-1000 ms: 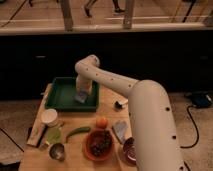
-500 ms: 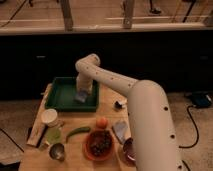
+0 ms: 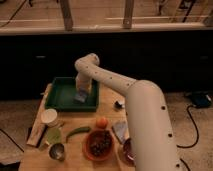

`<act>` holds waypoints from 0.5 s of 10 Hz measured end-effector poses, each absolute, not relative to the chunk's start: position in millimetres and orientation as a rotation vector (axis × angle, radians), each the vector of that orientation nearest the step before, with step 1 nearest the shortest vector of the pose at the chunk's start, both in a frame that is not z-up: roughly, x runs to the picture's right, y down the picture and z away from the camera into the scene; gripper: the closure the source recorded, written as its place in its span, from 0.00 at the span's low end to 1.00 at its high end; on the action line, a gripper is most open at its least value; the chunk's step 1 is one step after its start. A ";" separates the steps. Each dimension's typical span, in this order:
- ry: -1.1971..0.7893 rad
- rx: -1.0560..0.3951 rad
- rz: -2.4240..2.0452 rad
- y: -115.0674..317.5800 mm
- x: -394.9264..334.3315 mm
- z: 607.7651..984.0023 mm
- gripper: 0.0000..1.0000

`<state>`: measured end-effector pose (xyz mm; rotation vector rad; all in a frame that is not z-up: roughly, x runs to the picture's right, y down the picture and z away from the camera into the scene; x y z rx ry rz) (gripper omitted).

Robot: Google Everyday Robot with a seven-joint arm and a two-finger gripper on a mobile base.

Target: Place sponge in tray

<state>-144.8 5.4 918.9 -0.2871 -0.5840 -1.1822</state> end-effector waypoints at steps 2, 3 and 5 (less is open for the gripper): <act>-0.591 -0.290 -1.186 4.0 -144.1 918.3 0.67; -0.592 -0.291 -1.190 3.6 -144.1 918.1 0.67; -0.599 -0.292 -1.202 2.5 -145.2 916.3 0.67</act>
